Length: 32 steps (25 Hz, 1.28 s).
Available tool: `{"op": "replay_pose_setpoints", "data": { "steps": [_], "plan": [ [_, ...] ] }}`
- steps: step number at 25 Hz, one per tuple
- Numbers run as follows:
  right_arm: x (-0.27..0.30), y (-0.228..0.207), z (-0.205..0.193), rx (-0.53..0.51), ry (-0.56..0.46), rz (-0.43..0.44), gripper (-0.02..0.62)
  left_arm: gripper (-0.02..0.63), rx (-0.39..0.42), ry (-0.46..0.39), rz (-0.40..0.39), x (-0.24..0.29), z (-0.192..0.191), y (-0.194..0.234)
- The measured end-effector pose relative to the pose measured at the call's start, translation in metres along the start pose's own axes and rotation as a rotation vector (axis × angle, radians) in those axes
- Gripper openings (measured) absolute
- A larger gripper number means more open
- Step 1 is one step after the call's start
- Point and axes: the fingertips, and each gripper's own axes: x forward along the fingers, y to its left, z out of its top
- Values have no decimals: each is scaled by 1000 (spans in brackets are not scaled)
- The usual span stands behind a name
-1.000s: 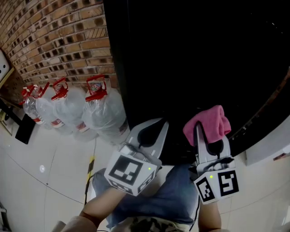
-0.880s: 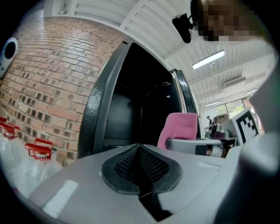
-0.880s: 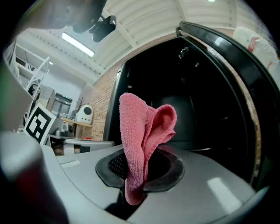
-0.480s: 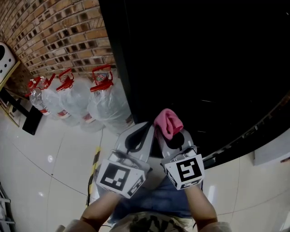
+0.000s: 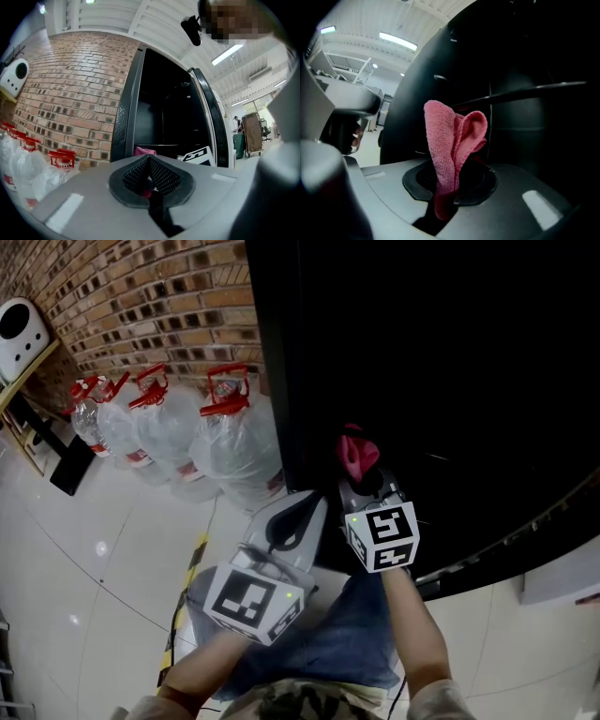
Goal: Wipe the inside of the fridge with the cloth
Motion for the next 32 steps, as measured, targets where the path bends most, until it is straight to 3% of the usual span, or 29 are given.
{"op": "replay_pose_setpoints", "data": {
  "steps": [5, 12, 18, 24, 32],
  "plan": [
    [27, -30, 2, -9, -13, -46, 66, -21, 10, -8, -20, 6, -1, -11],
    [71, -79, -8, -6, -3, -191, 66, -21, 5, 3, -16, 7, -7, -10],
    [96, -101, -19, 28, 42, -208, 66, -21, 3, -3, 0, 4, -1, -5],
    [103, -103, -12, -11, 28, -222, 66, -21, 14, -1, -11, 5, -1, -8],
    [92, -134, -19, 23, 31, -325, 66, -21, 18, 5, -20, 8, 2, -11]
  ]
}}
